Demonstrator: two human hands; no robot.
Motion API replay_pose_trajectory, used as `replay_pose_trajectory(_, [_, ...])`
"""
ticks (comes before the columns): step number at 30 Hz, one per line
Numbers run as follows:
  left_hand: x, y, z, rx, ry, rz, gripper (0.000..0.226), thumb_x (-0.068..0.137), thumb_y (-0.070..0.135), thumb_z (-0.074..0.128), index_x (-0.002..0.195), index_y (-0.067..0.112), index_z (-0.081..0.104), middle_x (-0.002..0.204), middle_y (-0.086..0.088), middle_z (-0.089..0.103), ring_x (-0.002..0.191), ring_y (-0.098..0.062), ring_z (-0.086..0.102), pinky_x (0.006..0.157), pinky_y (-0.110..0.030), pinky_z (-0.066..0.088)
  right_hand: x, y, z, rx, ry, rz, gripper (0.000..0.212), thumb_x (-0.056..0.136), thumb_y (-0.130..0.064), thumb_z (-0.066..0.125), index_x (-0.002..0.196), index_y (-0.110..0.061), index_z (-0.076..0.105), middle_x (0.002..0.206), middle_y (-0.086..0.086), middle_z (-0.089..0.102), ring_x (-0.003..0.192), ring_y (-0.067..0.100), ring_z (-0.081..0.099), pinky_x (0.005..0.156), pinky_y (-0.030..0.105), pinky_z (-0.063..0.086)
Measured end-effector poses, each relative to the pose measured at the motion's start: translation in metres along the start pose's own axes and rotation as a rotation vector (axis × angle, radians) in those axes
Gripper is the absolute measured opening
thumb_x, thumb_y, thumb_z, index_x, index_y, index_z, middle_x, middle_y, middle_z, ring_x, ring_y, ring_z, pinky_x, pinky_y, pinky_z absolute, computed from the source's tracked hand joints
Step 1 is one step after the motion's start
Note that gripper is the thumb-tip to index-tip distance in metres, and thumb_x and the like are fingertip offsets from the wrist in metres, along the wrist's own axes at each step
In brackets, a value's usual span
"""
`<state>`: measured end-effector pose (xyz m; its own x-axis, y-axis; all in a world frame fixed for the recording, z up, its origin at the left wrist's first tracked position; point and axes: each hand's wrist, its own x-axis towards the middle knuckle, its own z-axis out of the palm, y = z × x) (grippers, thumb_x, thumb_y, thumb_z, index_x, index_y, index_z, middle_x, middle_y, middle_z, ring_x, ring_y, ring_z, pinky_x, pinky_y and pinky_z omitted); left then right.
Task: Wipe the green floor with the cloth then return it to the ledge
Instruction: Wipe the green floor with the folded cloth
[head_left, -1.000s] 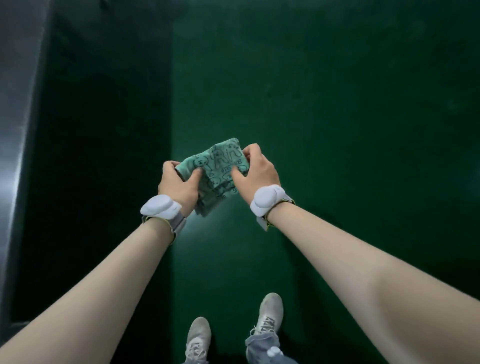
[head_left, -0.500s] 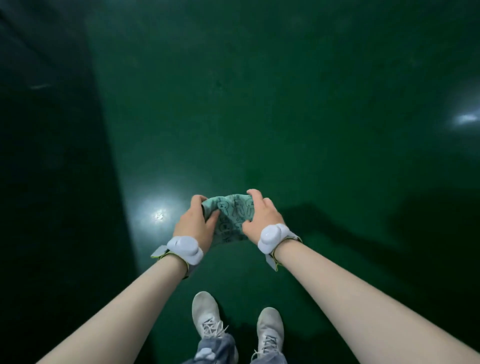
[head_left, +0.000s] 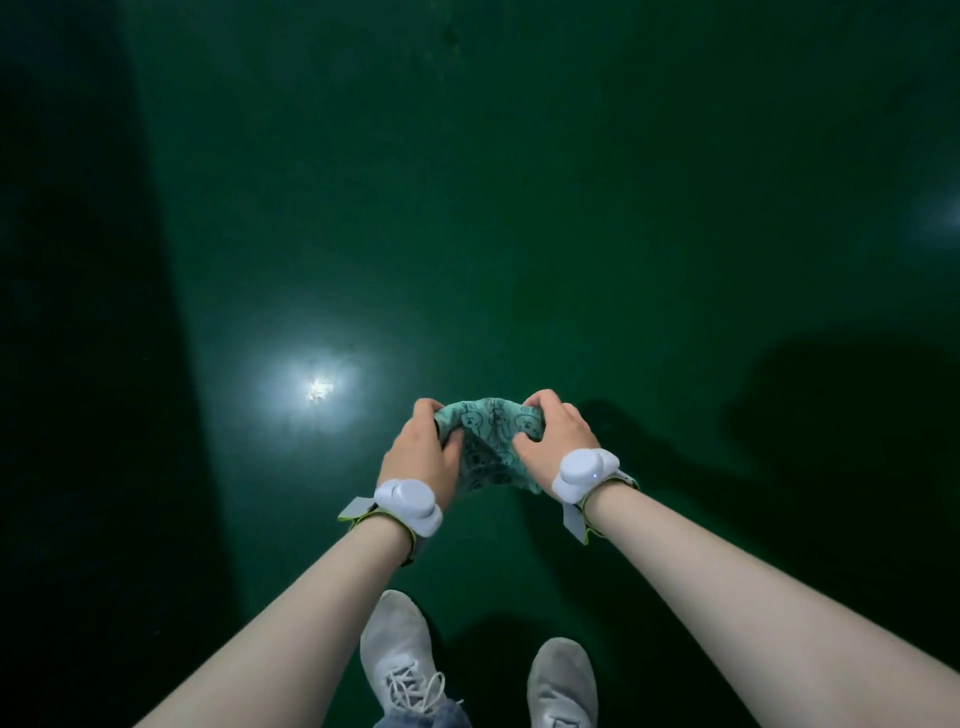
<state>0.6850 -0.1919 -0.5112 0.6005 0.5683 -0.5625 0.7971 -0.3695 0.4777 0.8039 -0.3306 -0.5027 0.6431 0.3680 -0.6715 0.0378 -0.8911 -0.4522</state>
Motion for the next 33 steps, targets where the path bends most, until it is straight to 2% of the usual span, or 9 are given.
replay_pose_trajectory(7, [0.031,0.003,0.061,-0.058,-0.020,0.010,0.025,0.103,0.035,0.058,0.119,0.019,0.048,0.107,-0.001,0.062,0.092,-0.027,0.059,0.078,-0.040,0.052,0.049,0.059,0.020,-0.009,0.076,0.031,0.025,0.092,-0.022,0.062,0.114,-0.025,0.051,0.111,0.004,0.052,0.084,0.027,0.059,0.071,0.034,0.051])
replay_pose_trajectory(9, [0.048,0.005,0.084,-0.059,0.002,0.028,0.023,0.102,0.034,0.060,0.116,0.019,0.050,0.103,0.000,0.062,0.090,-0.026,0.058,0.075,-0.039,0.051,0.075,0.081,0.023,-0.025,0.113,0.022,0.023,0.093,-0.022,0.064,0.112,-0.025,0.051,0.110,0.002,0.052,0.083,0.024,0.058,0.065,0.031,0.047])
replay_pose_trajectory(12, [0.085,-0.001,0.125,0.001,-0.014,0.043,0.022,0.101,0.034,0.062,0.110,0.017,0.051,0.101,-0.002,0.058,0.086,-0.028,0.056,0.072,-0.039,0.049,0.126,0.116,0.034,-0.054,0.116,0.037,0.023,0.093,-0.017,0.067,0.109,-0.022,0.052,0.110,0.003,0.053,0.086,0.025,0.056,0.067,0.030,0.044])
replay_pose_trajectory(16, [0.136,-0.020,0.163,0.016,-0.114,0.059,0.027,0.097,0.031,0.069,0.109,0.012,0.055,0.106,-0.009,0.059,0.092,-0.033,0.060,0.078,-0.042,0.053,0.174,0.156,0.050,0.114,0.120,0.059,0.022,0.086,-0.014,0.076,0.093,-0.020,0.057,0.103,0.007,0.060,0.084,0.026,0.060,0.065,0.030,0.045])
replay_pose_trajectory(19, [0.156,-0.032,0.164,-0.120,-0.125,0.049,0.025,0.091,0.032,0.078,0.097,0.018,0.058,0.097,-0.004,0.065,0.083,-0.023,0.063,0.067,-0.031,0.050,0.186,0.164,0.045,0.259,0.053,0.076,0.028,0.081,-0.021,0.085,0.085,-0.021,0.058,0.089,0.007,0.068,0.080,0.029,0.068,0.064,0.039,0.057])
replay_pose_trajectory(23, [0.161,-0.037,0.167,-0.153,-0.158,0.071,0.024,0.091,0.029,0.079,0.093,0.020,0.057,0.094,-0.005,0.065,0.081,-0.022,0.065,0.068,-0.037,0.055,0.188,0.159,0.038,0.286,0.009,0.087,0.029,0.080,-0.016,0.086,0.084,-0.017,0.058,0.082,0.007,0.072,0.083,0.034,0.071,0.073,0.049,0.061])
replay_pose_trajectory(26, [0.162,-0.042,0.171,-0.170,-0.140,0.116,0.023,0.092,0.028,0.078,0.094,0.022,0.056,0.095,-0.002,0.062,0.082,-0.019,0.063,0.064,-0.028,0.050,0.190,0.164,0.043,0.298,0.019,0.059,0.031,0.079,-0.022,0.088,0.079,-0.025,0.057,0.079,0.004,0.071,0.079,0.030,0.071,0.071,0.049,0.061])
replay_pose_trajectory(28, [0.161,-0.047,0.175,-0.167,-0.101,0.147,0.022,0.092,0.029,0.077,0.095,0.023,0.056,0.097,0.002,0.059,0.085,-0.015,0.060,0.069,-0.027,0.048,0.191,0.169,0.045,0.312,0.043,0.055,0.033,0.076,-0.025,0.090,0.076,-0.030,0.057,0.075,0.001,0.070,0.076,0.027,0.071,0.069,0.048,0.061])
replay_pose_trajectory(33, [0.159,-0.057,0.184,-0.180,-0.004,0.216,0.023,0.092,0.034,0.076,0.096,0.025,0.056,0.095,0.006,0.056,0.085,-0.008,0.056,0.070,-0.019,0.042,0.195,0.176,0.055,0.320,0.099,0.006,0.031,0.075,-0.026,0.090,0.079,-0.029,0.059,0.073,-0.007,0.069,0.063,0.014,0.066,0.064,0.042,0.059])
